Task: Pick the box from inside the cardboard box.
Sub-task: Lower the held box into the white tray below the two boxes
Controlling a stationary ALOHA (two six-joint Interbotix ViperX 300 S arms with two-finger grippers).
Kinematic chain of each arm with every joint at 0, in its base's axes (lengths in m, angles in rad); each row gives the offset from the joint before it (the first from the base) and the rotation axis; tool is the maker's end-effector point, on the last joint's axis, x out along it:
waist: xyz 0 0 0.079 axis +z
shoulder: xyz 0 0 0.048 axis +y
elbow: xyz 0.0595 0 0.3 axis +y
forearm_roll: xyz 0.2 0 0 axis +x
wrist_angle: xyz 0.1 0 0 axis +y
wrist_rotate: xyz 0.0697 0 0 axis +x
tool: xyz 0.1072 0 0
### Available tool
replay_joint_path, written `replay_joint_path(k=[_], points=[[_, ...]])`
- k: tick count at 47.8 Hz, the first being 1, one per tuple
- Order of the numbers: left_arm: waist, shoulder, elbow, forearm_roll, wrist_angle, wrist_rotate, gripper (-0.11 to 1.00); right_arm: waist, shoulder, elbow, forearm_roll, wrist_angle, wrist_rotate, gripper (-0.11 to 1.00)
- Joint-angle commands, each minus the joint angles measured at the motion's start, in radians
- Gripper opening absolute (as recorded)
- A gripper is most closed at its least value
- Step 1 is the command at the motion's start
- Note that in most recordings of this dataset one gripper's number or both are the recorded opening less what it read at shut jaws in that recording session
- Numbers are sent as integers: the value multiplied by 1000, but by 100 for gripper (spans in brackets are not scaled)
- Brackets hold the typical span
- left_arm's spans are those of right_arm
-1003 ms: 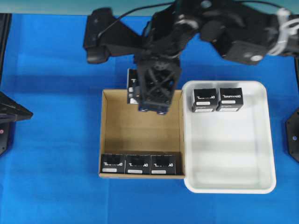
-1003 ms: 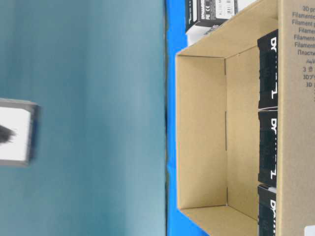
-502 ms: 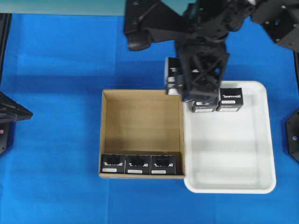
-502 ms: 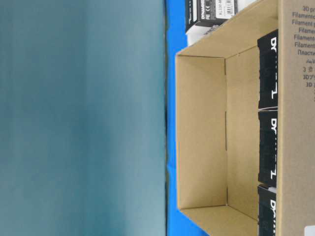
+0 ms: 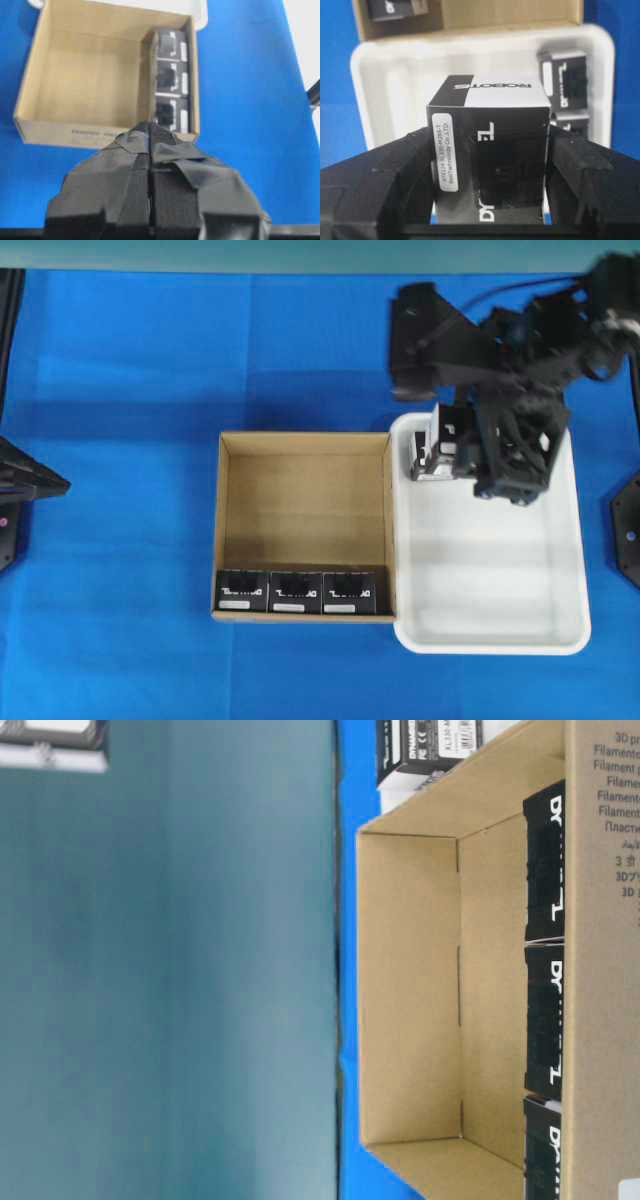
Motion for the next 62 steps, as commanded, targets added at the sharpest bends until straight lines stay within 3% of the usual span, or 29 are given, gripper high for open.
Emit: replay_joint_path(k=[1, 6, 33, 45, 62], points=[[0, 5, -25, 3, -8, 5, -7, 9, -23, 69, 0, -66, -2, 62], [0, 5, -25, 3, -9, 5, -7, 15, -29, 156, 0, -133, -6, 62], [0, 15, -21, 3, -31, 5, -7, 63, 55, 428, 0, -440, -57, 62], [0, 25, -21, 3, -32, -2, -7, 78, 143, 442, 0, -561, -58, 62], [0, 25, -25, 3, -32, -2, -7, 78, 225, 446, 0, -601, -57, 62]])
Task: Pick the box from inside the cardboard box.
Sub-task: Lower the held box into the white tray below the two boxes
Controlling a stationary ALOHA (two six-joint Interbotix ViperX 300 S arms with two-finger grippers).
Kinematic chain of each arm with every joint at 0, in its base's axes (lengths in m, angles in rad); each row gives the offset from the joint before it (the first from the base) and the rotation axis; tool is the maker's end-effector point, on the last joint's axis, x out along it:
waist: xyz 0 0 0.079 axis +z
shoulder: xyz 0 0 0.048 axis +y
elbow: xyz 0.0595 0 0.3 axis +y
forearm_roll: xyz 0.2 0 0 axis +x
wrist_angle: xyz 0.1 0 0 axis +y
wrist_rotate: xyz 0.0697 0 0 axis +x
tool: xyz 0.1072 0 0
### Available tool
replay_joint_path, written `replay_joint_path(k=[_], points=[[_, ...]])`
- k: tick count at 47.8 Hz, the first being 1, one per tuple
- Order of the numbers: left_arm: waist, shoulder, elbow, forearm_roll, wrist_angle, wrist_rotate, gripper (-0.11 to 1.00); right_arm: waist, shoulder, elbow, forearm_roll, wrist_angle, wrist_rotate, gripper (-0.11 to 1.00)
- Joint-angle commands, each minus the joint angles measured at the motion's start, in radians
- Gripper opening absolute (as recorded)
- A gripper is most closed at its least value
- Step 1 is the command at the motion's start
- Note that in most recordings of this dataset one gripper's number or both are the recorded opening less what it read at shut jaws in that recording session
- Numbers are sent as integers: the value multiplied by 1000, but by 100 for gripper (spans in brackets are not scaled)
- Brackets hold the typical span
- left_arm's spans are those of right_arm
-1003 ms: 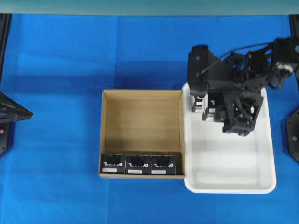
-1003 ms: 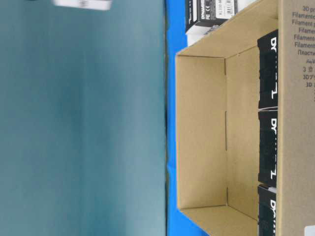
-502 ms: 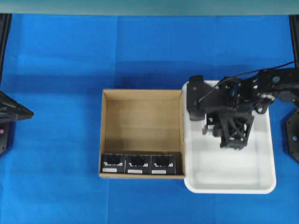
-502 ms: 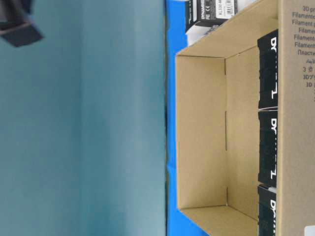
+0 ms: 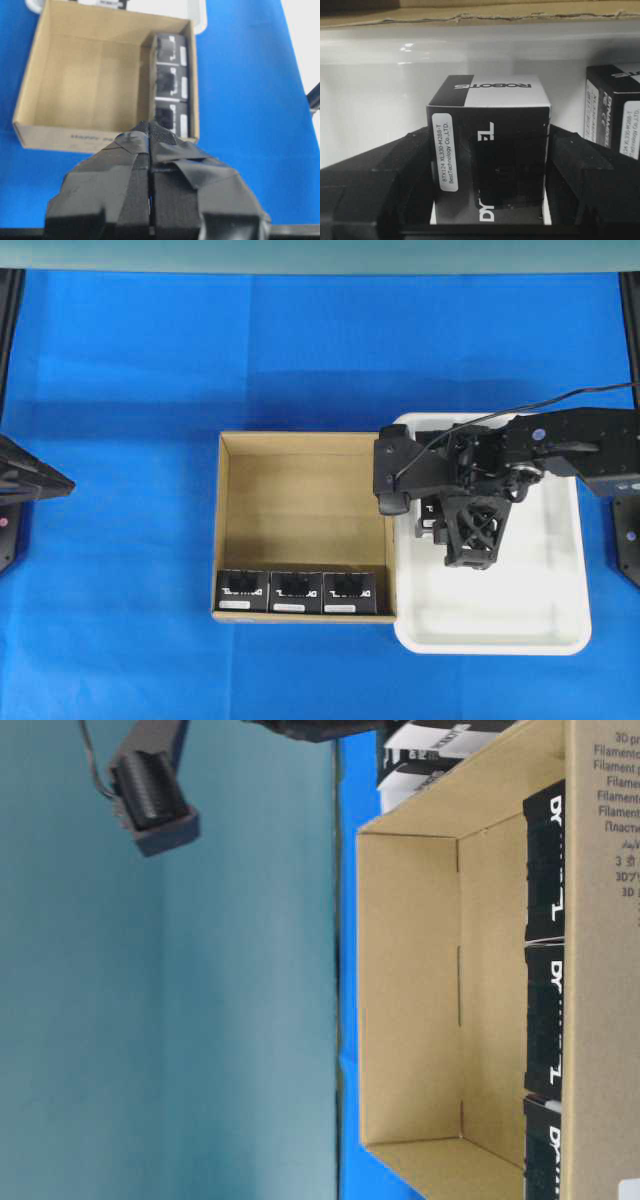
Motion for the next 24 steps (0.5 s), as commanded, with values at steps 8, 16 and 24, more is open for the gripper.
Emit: replay_joint_path(k=[8, 16, 24], points=[[0, 11, -26, 2, -11, -3, -7, 3, 32, 0, -2, -57, -2, 62], [2, 11, -25, 2, -11, -6, -7, 3, 64, 2, -2, -63, 8, 62], [0, 11, -26, 2, -11, -9, -7, 3, 86, 3, -2, -66, 8, 62]])
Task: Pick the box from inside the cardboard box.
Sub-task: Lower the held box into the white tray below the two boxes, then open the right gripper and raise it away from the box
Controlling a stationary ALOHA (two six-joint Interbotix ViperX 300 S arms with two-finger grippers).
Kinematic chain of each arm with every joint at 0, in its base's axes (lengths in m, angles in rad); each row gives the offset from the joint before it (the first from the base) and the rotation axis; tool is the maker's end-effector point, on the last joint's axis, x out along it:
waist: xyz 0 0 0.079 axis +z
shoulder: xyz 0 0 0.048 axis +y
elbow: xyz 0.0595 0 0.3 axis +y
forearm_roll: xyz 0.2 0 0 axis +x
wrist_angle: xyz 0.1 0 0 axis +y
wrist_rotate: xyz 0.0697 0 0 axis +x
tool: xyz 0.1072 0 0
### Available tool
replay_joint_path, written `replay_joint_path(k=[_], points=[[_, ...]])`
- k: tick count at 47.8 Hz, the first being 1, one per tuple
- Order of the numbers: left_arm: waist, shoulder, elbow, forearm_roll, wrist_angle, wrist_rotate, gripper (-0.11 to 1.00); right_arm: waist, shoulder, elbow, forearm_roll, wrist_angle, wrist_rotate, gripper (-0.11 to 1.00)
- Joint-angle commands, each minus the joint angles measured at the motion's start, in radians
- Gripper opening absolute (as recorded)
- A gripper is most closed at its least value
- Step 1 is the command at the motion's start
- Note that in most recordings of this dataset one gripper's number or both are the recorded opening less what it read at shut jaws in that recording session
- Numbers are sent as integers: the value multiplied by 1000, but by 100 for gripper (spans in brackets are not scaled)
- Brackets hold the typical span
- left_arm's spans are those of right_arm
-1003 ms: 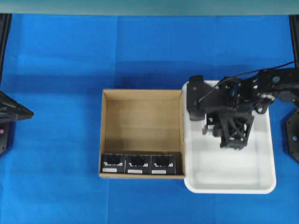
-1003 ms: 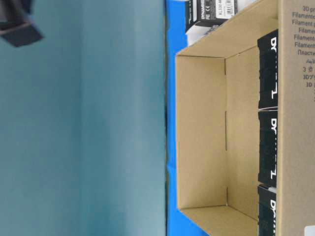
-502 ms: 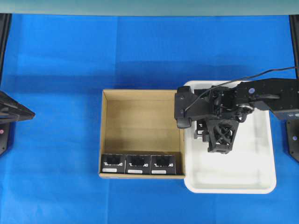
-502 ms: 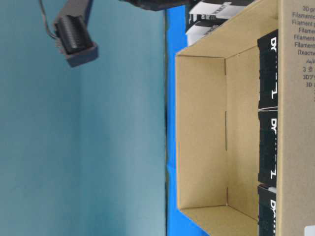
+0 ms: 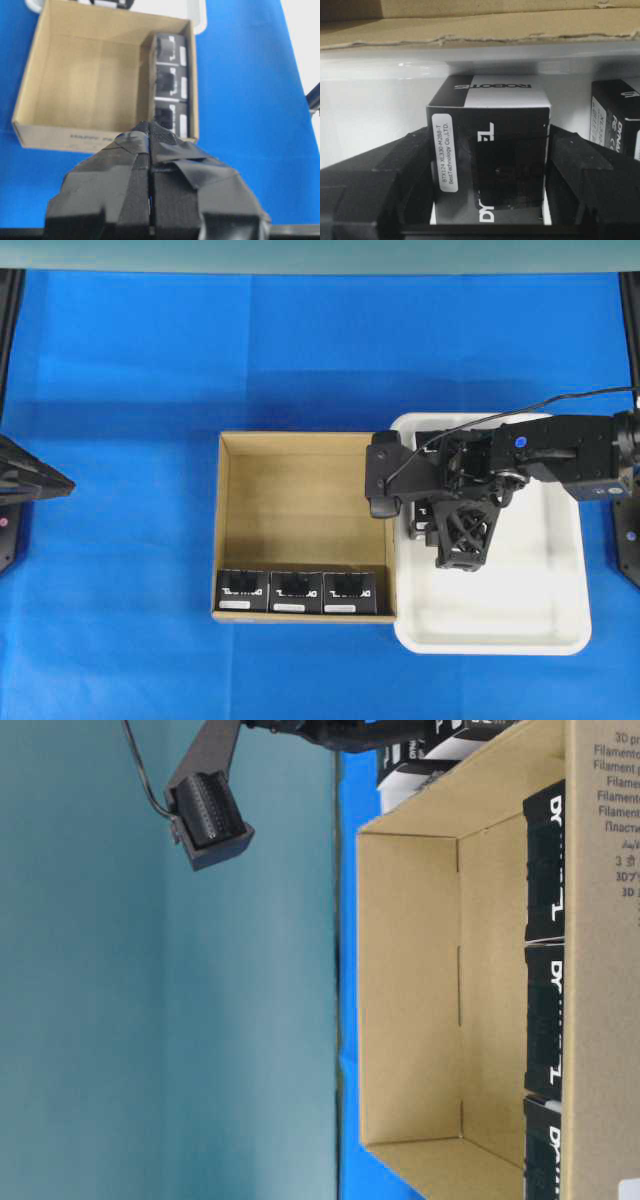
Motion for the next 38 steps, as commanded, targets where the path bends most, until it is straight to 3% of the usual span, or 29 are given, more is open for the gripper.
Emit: replay_joint_path(k=[1, 21, 29, 38], points=[[0, 11, -26, 2, -9, -3, -7, 3, 20, -2, -2, -9, 3, 62], [0, 11, -28, 2, -9, -2, -7, 3, 21, -8, -2, 6, 3, 63], [0, 11, -28, 2, -9, -2, -7, 3, 12, -26, -2, 18, 5, 95], [0, 11, -29, 2, -9, -3, -7, -3, -57, -71, -2, 98, 11, 94]])
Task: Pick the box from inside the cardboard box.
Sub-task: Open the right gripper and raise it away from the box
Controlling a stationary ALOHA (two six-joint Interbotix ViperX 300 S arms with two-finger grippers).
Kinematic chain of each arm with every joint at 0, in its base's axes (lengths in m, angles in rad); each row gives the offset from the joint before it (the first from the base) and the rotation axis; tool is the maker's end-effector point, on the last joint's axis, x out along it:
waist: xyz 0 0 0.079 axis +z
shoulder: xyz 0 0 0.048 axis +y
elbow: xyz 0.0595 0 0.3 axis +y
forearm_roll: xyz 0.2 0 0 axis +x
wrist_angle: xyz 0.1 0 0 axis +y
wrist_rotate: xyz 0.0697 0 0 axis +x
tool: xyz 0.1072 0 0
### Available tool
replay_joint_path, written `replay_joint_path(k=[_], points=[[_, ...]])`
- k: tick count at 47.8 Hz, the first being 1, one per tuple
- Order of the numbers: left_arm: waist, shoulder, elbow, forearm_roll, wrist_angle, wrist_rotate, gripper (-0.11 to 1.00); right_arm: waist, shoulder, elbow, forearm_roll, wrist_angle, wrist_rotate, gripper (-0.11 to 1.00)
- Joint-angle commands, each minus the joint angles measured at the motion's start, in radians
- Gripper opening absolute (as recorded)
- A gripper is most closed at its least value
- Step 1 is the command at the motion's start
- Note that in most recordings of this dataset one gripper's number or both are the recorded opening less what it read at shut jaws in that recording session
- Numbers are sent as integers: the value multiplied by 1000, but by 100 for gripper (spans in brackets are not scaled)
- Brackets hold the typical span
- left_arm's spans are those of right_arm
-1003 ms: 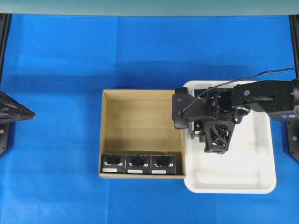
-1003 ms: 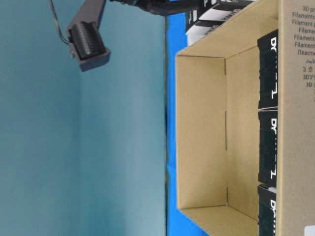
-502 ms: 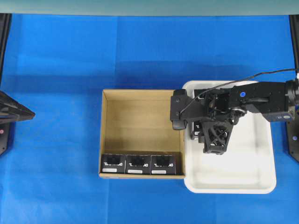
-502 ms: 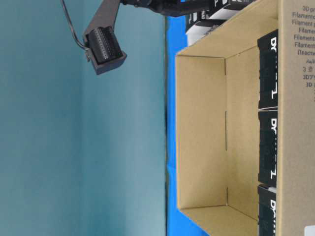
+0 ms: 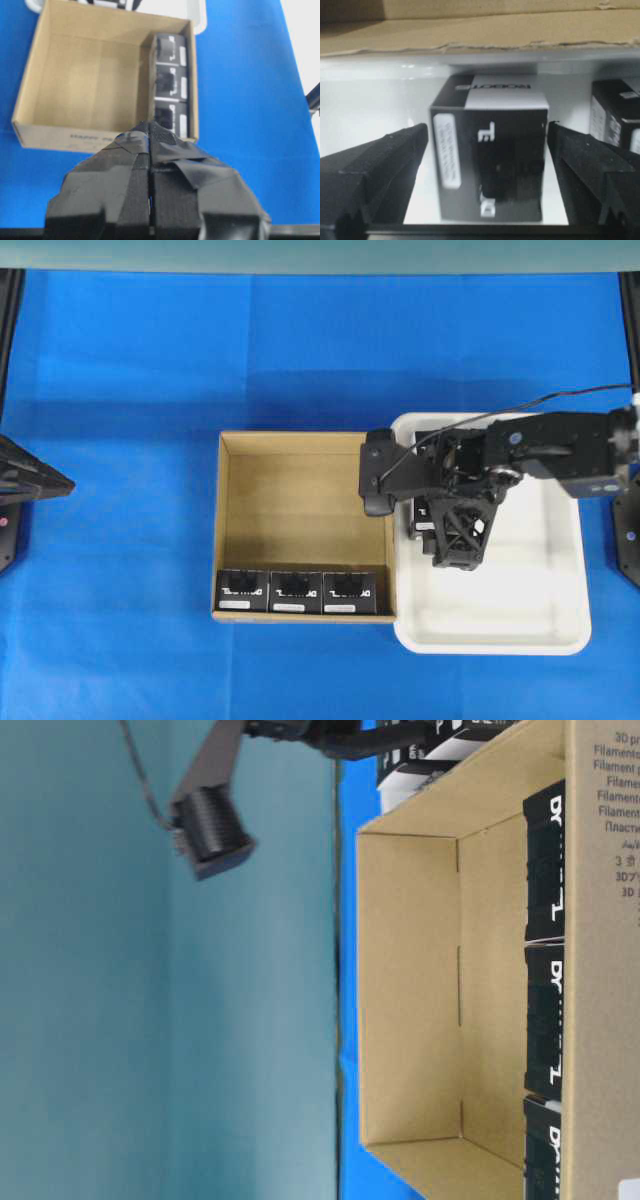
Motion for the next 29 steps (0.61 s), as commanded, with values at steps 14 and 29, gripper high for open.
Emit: replay_joint_path(k=[14, 29], points=[[0, 9, -29, 2, -9, 0, -7, -71, -232, -77, -3, 135, 3, 94], [-2, 11, -25, 2, -9, 0, -7, -118, -408, -55, -2, 133, -2, 94]])
